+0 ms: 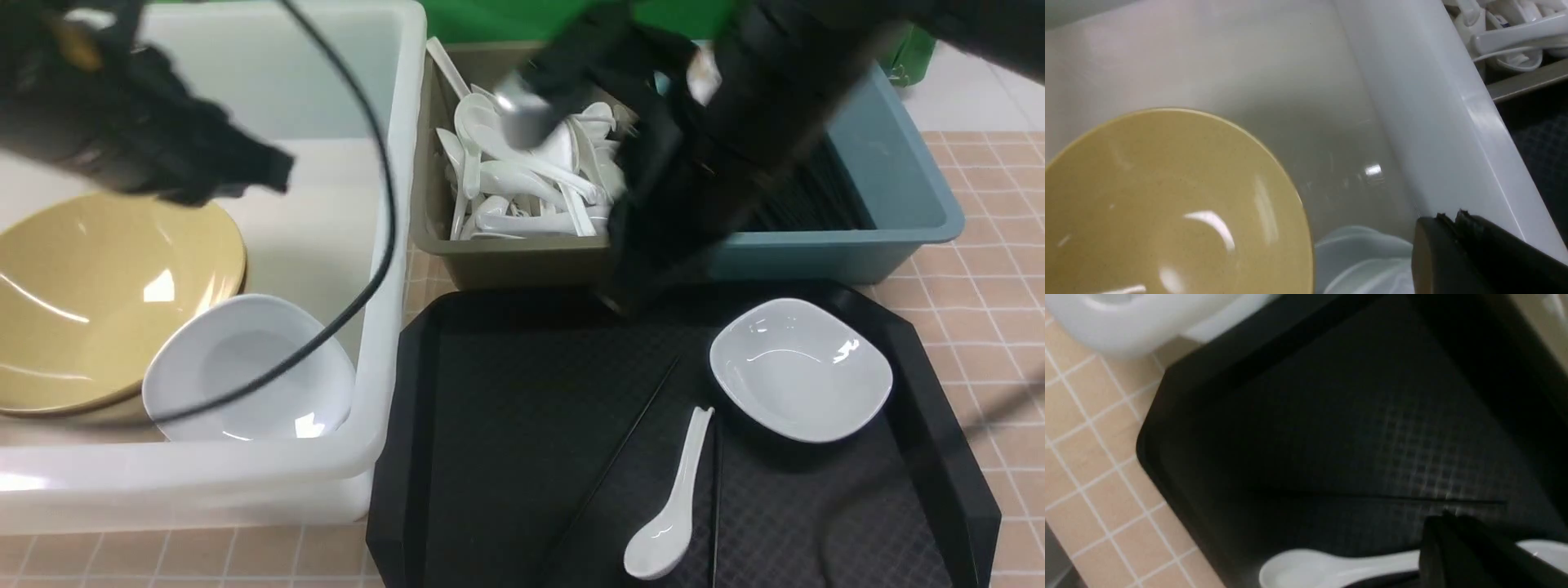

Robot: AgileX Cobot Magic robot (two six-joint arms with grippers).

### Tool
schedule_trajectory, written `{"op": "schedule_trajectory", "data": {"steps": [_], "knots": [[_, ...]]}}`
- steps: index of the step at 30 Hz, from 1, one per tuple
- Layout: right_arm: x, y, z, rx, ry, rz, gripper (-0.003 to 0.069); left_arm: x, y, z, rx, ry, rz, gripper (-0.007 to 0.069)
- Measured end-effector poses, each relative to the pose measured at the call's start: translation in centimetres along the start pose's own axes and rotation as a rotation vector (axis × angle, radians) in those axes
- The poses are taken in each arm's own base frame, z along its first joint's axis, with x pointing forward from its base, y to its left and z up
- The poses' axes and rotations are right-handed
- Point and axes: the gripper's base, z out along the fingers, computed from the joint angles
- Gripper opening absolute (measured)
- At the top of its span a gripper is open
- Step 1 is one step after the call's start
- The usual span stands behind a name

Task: On brown table put chopsticks spoon bowls plates into blue grey white boxes.
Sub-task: 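Reach down and grasp the white spoon resting in the bowl with the right gripper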

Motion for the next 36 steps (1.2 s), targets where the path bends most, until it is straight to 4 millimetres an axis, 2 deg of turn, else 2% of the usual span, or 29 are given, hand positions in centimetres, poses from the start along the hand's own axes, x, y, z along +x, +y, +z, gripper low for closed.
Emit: {"op": "schedule_trajectory", "data": {"steps": [4, 9, 10, 11, 14, 18, 25, 28, 31, 36], "knots": [[4.7, 1.3, 0.0, 0.014, -0.022, 0.027, 0.0036, -1.9, 0.2, 5.5, 0.001, 0.135, -0.003, 0.0004], [9.8, 2.6, 0.0, 0.055, -0.12, 0.046, 0.0036, -2.2, 1.7, 11.0, -0.005, 0.27, -0.048, 0.0004], [9.9, 2.6, 0.0, 0.057, -0.125, 0.048, 0.0036, -2.2, 1.7, 10.9, -0.007, 0.27, -0.05, 0.0004], [11.2, 2.9, 0.3, 0.062, -0.134, 0.06, 0.0036, -1.8, 2.3, 12.1, -0.012, 0.3, -0.064, 0.0004], [12.4, 3.2, 0.5, 0.064, -0.138, 0.07, 0.0036, -1.5, 3.4, 13.2, -0.02, 0.318, -0.094, 0.0004], [13.2, 3.3, 1.1, 0.067, -0.137, 0.075, 0.0038, -1.1, 5.2, 14.2, -0.03, 0.317, -0.151, 0.0004], [13.1, 3.3, 1.1, 0.073, -0.155, 0.076, 0.0043, 0.0, 8.9, 13.9, -0.081, 0.34, -0.241, 0.0004], [13.1, 3.3, 1.1, 0.074, -0.157, 0.076, 0.0045, 0.5, 10.1, 13.0, -0.113, 0.375, -0.264, 0.0004], [13.1, 3.3, 1.1, 0.074, -0.157, 0.076, 0.0047, -0.2, 9.8, 11.3, -0.105, 0.32, -0.271, 0.0004], [13.0, 3.2, 1.1, 0.078, -0.169, 0.076, 0.0048, -2.7, 7.3, 5.5, -0.015, 0.101, -0.261, 0.0004]]}}
